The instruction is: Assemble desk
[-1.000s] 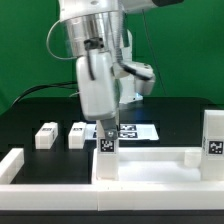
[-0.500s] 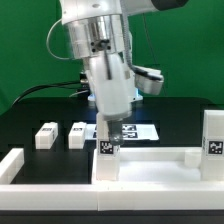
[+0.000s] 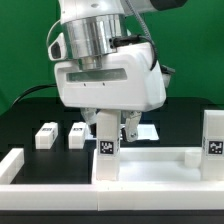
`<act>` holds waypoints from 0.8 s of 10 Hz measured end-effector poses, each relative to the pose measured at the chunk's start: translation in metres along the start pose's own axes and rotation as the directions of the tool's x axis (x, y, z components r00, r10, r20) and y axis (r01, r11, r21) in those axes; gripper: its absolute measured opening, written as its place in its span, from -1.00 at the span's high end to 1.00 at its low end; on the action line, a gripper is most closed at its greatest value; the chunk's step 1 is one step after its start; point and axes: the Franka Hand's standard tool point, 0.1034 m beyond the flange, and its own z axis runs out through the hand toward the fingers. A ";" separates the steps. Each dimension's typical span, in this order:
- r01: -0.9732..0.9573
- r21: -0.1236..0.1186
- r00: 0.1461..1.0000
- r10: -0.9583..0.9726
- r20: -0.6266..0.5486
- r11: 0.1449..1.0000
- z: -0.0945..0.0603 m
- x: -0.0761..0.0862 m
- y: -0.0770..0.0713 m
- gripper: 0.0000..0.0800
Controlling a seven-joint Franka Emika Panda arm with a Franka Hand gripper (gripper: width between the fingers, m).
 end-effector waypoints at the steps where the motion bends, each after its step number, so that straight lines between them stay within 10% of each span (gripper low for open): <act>1: 0.167 -0.026 0.986 -0.167 0.005 0.986 -0.006 0.003 0.001 -0.62; 5: 0.345 -0.045 0.938 -0.346 -0.001 0.937 -0.017 0.007 -0.003 -0.57; 6: 0.339 -0.045 0.941 -0.339 -0.001 0.940 -0.017 0.007 -0.003 0.04; 8: 0.177 -0.048 0.984 -0.178 -0.009 0.983 -0.016 0.009 0.000 0.27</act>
Offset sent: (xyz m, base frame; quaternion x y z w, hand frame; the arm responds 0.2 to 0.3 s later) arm 0.0000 0.0000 0.0000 0.0000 0.0000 0.0650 0.9979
